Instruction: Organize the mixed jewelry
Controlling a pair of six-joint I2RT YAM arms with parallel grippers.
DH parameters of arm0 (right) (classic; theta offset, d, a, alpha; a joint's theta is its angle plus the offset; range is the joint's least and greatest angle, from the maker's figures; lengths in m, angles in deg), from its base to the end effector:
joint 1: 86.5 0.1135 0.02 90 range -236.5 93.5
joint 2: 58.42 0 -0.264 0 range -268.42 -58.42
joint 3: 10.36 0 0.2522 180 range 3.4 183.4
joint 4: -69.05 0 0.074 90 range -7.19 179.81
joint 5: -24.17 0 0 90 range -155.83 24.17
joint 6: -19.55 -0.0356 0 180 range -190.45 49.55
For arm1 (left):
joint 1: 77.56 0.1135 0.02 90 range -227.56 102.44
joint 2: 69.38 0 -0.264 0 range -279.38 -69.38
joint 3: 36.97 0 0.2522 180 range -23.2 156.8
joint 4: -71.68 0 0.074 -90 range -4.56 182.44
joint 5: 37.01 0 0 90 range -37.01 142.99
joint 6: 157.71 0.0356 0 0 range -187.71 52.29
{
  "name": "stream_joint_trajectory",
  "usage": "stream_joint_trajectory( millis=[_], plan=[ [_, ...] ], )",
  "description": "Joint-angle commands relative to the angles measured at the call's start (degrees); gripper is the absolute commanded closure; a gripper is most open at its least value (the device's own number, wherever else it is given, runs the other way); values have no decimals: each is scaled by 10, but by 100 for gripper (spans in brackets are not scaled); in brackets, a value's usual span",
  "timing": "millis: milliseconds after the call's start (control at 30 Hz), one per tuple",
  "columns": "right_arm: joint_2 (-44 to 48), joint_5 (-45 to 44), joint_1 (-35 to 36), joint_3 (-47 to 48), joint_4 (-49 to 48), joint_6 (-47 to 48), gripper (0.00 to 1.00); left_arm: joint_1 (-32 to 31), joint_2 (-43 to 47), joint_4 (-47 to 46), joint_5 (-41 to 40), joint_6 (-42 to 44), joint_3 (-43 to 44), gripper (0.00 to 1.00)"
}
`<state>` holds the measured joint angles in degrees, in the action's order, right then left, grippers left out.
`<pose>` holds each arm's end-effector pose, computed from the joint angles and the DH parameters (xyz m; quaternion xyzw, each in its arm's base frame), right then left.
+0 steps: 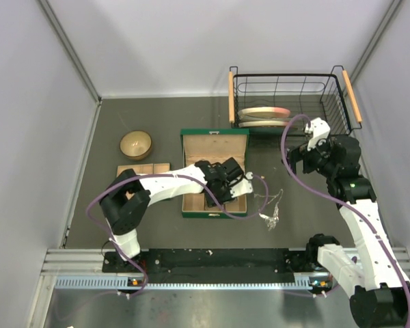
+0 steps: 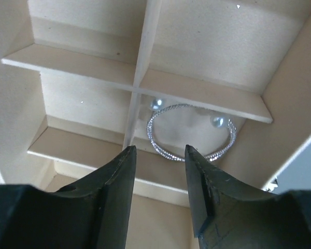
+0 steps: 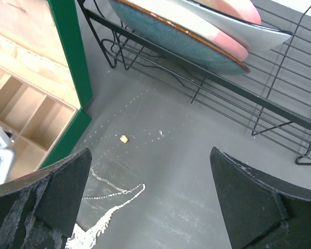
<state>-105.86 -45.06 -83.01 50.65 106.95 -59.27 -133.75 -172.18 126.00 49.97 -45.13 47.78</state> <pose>0.1832 0.0238 0.3229 -0.2025 0.8072 0.1154 0.5423 0.1971 -0.2910 0.1884 0.6237 0.7661 -0.0194 0.1542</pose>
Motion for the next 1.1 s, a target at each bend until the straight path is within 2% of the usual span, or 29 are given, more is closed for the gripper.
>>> stream_joint_trajectory(
  millis=[0, 233, 367, 500, 633, 667, 833, 1067],
  plan=[
    [-1, 4, -5, 18, 37, 48, 1, 1, 63, 10, -28, 2, 44, 50],
    [30, 4, -5, -22, 113, 195, 1, 2, 157, 15, -28, 12, 61, 43],
    [21, 1, -5, -38, 117, 218, 2, 10, 211, 14, -13, 7, 54, 39],
    [-32, 22, -5, -38, 112, 217, 8, 29, 248, 17, 7, 0, 42, 38],
    [-80, 28, -5, -44, 75, 208, 12, 96, 293, 17, 28, -2, 21, 37],
    [-87, 36, -5, -48, 58, 210, 13, 113, 300, 15, 68, 0, 10, 37],
    [-130, 73, -4, -65, 1, 239, 16, 228, 350, -8, 142, 20, -15, 32],
    [-213, 90, 5, -66, -66, 256, 22, 310, 385, -6, 200, -7, -27, 30]
  ],
)
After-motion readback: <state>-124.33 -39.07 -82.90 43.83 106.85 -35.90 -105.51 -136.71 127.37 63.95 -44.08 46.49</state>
